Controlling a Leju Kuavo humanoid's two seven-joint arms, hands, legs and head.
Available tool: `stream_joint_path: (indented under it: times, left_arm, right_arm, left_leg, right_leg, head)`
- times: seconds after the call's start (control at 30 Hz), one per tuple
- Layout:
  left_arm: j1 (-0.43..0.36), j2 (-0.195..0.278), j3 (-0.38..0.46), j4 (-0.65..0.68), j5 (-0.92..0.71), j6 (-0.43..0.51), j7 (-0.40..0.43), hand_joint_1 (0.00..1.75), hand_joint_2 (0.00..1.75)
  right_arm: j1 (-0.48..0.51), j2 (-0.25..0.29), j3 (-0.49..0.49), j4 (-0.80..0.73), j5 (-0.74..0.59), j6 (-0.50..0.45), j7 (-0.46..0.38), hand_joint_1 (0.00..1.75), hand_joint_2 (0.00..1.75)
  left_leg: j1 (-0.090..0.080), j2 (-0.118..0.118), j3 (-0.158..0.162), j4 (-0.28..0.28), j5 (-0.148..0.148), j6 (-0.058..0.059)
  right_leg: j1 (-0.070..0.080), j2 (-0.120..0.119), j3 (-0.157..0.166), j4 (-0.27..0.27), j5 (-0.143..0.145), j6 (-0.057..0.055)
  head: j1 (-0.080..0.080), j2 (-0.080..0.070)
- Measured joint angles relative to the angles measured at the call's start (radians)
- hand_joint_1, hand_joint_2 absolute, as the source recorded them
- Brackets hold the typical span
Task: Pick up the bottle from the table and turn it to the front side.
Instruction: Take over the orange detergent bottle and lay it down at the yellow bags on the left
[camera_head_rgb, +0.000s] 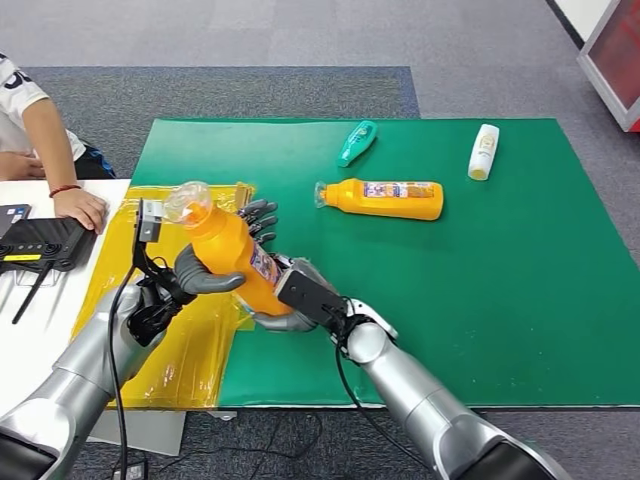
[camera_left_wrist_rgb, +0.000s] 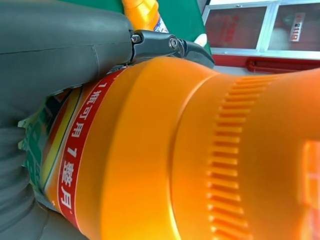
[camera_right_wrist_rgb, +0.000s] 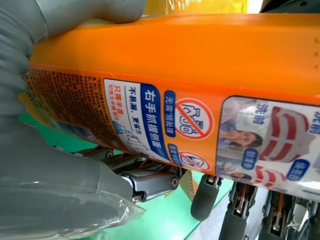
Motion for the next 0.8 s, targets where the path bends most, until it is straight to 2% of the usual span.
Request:
stream_joint_path:
  times: [0.8]
  left_arm:
    - [0.0, 0.001, 0.0, 0.0, -0.005, 0.0, 0.002, 0.0, 1.75]
  right_arm:
    - [0.003, 0.008, 0.005, 0.031, 0.025, -0.022, 0.006, 1.75, 1.75]
  left_leg:
    - [0.0, 0.0, -0.001, 0.0, 0.0, 0.0]
  right_leg:
    - [0.0, 0.0, 0.0, 0.0, 0.0, 0.0]
  head:
    - [0.0, 0.0]
